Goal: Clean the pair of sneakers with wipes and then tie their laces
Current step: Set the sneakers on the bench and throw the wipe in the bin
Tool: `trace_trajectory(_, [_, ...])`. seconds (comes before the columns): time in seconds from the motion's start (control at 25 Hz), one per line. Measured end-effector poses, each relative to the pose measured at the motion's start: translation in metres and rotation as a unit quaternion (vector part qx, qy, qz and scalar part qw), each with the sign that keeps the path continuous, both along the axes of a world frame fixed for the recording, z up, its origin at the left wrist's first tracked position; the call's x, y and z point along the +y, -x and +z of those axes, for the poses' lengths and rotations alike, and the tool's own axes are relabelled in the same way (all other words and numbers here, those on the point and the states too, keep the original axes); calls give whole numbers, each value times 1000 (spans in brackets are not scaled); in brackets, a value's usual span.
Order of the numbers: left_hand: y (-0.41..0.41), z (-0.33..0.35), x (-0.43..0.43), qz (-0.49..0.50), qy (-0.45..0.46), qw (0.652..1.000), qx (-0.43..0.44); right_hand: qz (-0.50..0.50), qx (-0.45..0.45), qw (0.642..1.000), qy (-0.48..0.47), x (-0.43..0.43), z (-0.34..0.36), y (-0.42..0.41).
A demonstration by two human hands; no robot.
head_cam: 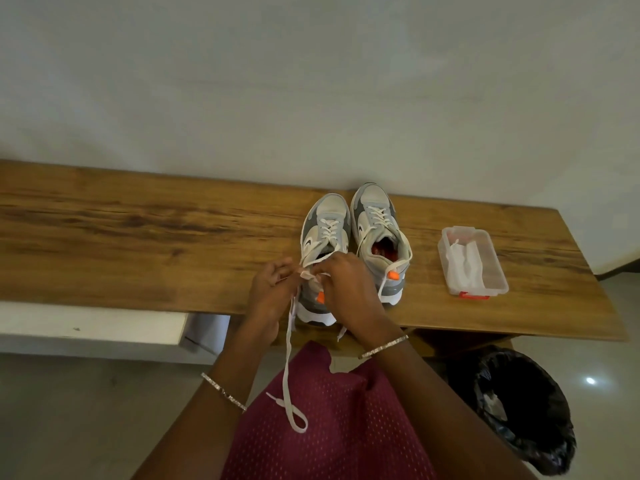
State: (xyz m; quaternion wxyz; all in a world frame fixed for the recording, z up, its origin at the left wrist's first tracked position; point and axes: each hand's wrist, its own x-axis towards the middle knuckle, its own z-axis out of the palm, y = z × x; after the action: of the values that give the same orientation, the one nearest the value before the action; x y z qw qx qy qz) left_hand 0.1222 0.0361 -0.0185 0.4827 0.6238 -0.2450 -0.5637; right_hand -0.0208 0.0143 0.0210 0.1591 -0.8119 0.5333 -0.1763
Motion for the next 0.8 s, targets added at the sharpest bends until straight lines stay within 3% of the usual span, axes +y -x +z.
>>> trace_trajectory(0.2, [-1, -5, 5, -16, 10, 1000, 3, -26, 10, 998, -59, -27, -1, -22])
trace_trajectory(0.44, [9, 6, 2, -35, 29, 998, -46, -35, -1, 999, 19, -32, -11, -19])
trace_trajectory(0.64, [10, 11, 4, -51, 37, 996, -68, 15, -19, 995, -97, -25, 7, -3])
trace_trajectory(0.8, [16, 13, 5, -54, 30, 995, -72, 10, -6, 995, -102, -14, 19, 14])
